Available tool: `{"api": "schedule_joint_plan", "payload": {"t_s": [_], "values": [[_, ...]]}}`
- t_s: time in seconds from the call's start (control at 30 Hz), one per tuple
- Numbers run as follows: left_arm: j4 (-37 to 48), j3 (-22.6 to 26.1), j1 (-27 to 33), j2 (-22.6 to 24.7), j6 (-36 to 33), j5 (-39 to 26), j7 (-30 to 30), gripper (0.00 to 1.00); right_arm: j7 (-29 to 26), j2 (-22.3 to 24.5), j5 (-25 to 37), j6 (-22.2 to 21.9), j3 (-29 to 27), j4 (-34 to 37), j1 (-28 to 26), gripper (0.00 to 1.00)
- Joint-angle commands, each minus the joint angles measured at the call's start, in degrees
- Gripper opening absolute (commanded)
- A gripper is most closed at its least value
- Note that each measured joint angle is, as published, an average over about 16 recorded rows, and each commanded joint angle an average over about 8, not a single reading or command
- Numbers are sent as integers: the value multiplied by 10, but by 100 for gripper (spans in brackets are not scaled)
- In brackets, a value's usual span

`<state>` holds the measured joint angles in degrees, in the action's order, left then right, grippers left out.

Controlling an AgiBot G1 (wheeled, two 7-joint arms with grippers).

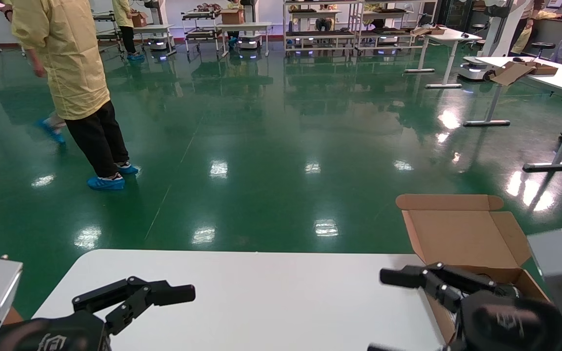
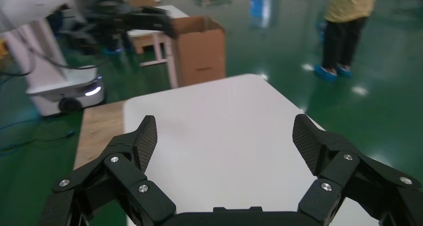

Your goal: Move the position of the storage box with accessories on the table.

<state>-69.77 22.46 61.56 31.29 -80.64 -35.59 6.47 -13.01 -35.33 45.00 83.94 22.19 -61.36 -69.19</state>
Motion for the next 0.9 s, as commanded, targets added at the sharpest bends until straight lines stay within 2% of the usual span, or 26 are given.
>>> {"api": "schedule_joint_plan", "payload": {"t_s": [0.03,0.43,0.9], "values": [[0,0,0,0,0,0,0,100,4,1,-6,3,-12,-23,15,100],[0,0,0,0,0,0,0,100,24,3,-35,20,-68,-135,84,100],[0,0,0,0,0,0,0,100,24,3,-35,19,-66,-131,82,100]]}}
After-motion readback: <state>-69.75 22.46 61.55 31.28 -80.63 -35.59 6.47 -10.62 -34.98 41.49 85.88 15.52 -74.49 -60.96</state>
